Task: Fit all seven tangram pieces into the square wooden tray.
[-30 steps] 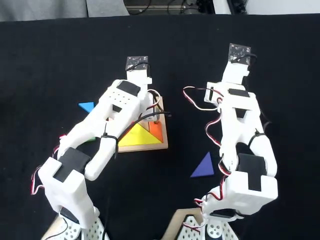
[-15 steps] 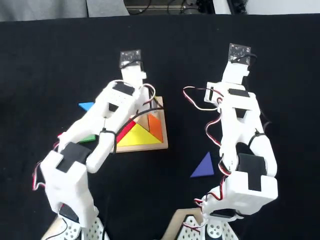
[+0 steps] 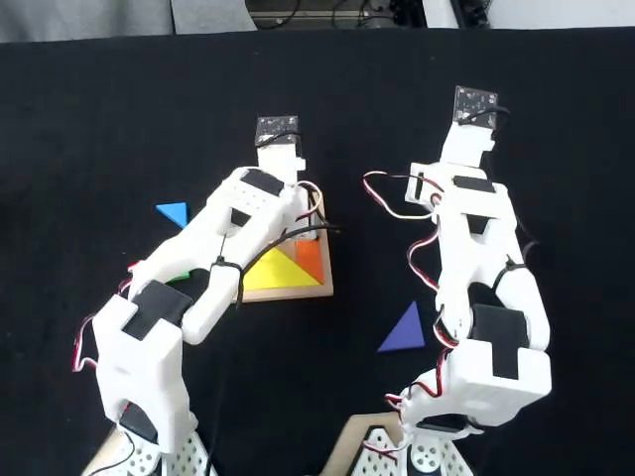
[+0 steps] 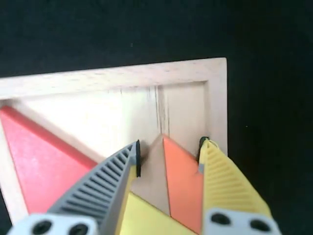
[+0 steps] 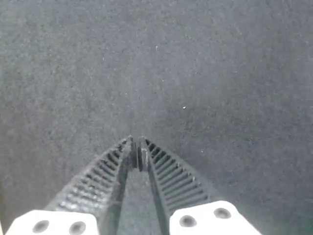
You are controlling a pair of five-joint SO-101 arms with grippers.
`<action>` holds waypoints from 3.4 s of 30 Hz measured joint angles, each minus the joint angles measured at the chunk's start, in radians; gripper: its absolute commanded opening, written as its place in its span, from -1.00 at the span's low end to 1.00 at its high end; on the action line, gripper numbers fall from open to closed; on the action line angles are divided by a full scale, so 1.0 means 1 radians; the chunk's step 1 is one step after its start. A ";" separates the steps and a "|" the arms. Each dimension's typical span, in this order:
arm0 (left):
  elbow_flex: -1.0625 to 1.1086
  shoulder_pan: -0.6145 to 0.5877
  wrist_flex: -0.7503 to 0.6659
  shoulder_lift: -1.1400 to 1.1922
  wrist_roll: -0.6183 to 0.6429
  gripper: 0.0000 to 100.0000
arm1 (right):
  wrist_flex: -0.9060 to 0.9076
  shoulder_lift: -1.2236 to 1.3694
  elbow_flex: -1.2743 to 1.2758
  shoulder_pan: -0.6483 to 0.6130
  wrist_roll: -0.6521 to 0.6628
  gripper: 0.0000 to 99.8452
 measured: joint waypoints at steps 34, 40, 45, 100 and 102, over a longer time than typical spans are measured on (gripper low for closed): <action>-0.130 -0.279 0.678 -0.634 -0.540 -0.58 | 0.000 0.000 0.000 0.000 0.000 -0.98; -0.129 -0.362 0.816 -0.677 -0.953 -0.57 | 0.000 0.000 0.000 0.000 0.000 -0.98; 0.025 -0.466 0.707 -0.678 -1.189 -0.57 | 0.000 0.014 0.000 0.000 0.000 -0.97; 0.198 -0.502 0.163 -0.110 -1.846 -0.85 | -0.003 0.052 -0.005 -0.003 0.000 -0.97; 0.196 -0.502 0.163 -0.112 -1.846 -0.85 | -0.003 0.052 -0.005 -0.003 0.000 -0.97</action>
